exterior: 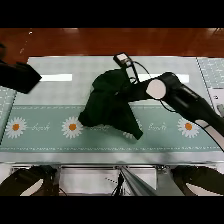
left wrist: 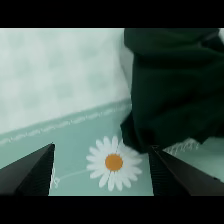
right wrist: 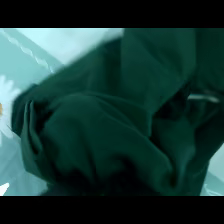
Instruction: Fold the shirts.
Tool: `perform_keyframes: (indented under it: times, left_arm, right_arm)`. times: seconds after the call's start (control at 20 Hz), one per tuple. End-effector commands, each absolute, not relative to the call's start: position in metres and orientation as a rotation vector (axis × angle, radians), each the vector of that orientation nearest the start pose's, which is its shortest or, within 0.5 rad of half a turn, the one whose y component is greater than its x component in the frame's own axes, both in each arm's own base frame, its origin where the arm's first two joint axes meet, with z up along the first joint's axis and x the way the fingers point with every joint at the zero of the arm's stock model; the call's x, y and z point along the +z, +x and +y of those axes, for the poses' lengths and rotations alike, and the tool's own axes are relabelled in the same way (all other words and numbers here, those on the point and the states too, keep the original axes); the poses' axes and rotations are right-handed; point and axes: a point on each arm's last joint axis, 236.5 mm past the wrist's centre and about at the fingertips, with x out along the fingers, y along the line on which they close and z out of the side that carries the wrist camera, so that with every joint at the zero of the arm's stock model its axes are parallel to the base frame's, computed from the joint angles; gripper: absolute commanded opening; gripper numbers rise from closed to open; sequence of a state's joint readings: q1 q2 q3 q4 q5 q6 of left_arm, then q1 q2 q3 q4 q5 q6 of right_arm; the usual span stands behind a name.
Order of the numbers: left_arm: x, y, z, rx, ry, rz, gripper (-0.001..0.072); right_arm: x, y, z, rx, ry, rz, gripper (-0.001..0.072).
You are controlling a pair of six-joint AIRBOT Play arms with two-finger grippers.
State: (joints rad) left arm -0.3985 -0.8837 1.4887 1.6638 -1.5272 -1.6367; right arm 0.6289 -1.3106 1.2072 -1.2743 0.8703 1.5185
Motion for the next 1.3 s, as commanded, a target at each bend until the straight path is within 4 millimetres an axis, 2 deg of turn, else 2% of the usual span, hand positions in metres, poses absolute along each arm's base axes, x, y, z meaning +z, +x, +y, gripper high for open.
perform_keyframes:
  times: [0.0, 0.1, 0.2, 0.25, 0.4, 0.5, 0.6, 0.7, 0.8, 0.9, 1.05, 1.25]
  left_arm:
    - [0.162, 0.290, -0.099, -0.243, 0.194, 1.032, 0.0717]
    - [0.116, 0.287, -0.100, -0.221, 0.170, 1.106, 0.0717]
    - [0.070, 0.278, -0.111, -0.260, 0.141, 1.173, 0.0717]
    - [0.050, 0.272, -0.120, -0.287, 0.107, 1.197, 0.0717]
    - [0.007, 0.262, -0.142, -0.340, -0.020, 1.228, 0.0717]
    - [-0.008, 0.264, -0.142, -0.320, -0.140, 1.229, 0.0717]
    - [-0.010, 0.279, -0.133, -0.288, -0.294, 1.192, 0.0717]
    - [-0.016, 0.287, -0.120, -0.288, -0.436, 1.193, 0.0717]
    - [-0.030, 0.284, -0.109, -0.295, -0.561, 1.232, 0.0717]
    - [-0.044, 0.279, -0.108, -0.321, -0.672, 1.271, 0.0717]
    - [-0.062, 0.277, -0.121, -0.367, -0.780, 1.318, 0.0717]
    - [-0.073, 0.290, -0.156, -0.460, -0.938, 1.328, 0.0716]
  right_arm:
    - [0.028, 0.343, 0.300, 0.693, -0.108, 1.070, 0.0501]
    - [0.055, 0.355, 0.263, 0.643, -0.152, 1.016, 0.0501]
    - [0.080, 0.367, 0.199, 0.511, -0.239, 0.979, 0.0501]
    - [0.090, 0.372, 0.158, 0.419, -0.271, 0.978, 0.0501]
    - [0.093, 0.372, 0.067, 0.235, -0.204, 1.059, 0.0501]
    - [0.084, 0.366, 0.029, 0.180, -0.083, 1.126, 0.0501]
    - [0.081, 0.366, 0.012, 0.174, 0.091, 1.124, 0.0501]
    - [0.073, 0.362, 0.003, 0.188, 0.234, 1.125, 0.0502]
    - [0.060, 0.354, -0.005, 0.178, 0.315, 1.145, 0.0502]
    - [0.043, 0.343, -0.009, 0.168, 0.346, 1.190, 0.0502]
    - [0.023, 0.328, -0.002, 0.181, 0.371, 1.249, 0.0502]
    - [0.014, 0.321, 0.009, 0.204, 0.422, 1.273, 0.0502]
